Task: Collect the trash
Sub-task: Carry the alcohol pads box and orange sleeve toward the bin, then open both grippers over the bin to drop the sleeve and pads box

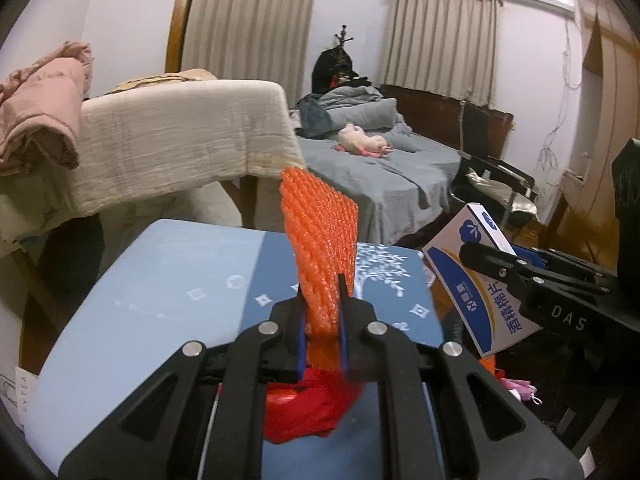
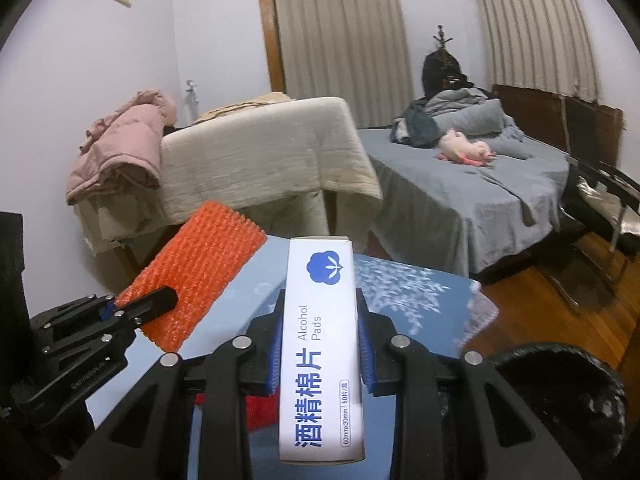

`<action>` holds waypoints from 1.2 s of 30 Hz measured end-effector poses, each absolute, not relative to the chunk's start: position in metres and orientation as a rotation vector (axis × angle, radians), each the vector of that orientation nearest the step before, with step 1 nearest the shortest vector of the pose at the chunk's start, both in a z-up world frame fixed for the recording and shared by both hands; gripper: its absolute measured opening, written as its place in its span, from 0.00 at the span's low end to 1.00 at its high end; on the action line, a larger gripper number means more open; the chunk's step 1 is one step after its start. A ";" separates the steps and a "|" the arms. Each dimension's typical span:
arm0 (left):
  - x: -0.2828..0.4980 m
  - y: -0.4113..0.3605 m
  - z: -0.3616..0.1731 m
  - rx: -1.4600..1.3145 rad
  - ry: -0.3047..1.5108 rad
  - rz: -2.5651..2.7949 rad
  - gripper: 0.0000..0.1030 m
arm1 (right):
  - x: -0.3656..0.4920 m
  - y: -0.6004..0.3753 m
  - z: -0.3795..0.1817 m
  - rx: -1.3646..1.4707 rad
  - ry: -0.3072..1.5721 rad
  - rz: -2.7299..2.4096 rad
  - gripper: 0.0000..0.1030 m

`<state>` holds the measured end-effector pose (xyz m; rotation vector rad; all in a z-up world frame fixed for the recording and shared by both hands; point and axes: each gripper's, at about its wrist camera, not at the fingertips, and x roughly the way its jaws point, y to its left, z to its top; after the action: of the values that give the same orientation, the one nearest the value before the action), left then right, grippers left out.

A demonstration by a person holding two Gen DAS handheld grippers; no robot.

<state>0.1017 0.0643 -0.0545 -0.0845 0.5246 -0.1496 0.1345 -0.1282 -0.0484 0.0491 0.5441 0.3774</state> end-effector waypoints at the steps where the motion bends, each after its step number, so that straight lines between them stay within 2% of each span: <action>1: 0.100 0.061 -0.054 -0.086 0.524 -0.157 0.11 | 0.131 -0.136 -0.049 0.053 0.544 0.365 0.29; 21: 0.083 -0.044 -0.048 -0.035 0.517 -0.374 0.11 | 0.076 -0.248 -0.055 0.071 0.537 0.144 0.29; 36: 0.069 -0.103 -0.048 0.017 0.503 -0.500 0.11 | 0.049 -0.291 -0.056 0.088 0.526 0.038 0.29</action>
<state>0.0694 -0.1026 -0.0477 0.0174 0.5033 -0.5000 0.0486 -0.2914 -0.0559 0.0882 0.5258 0.0380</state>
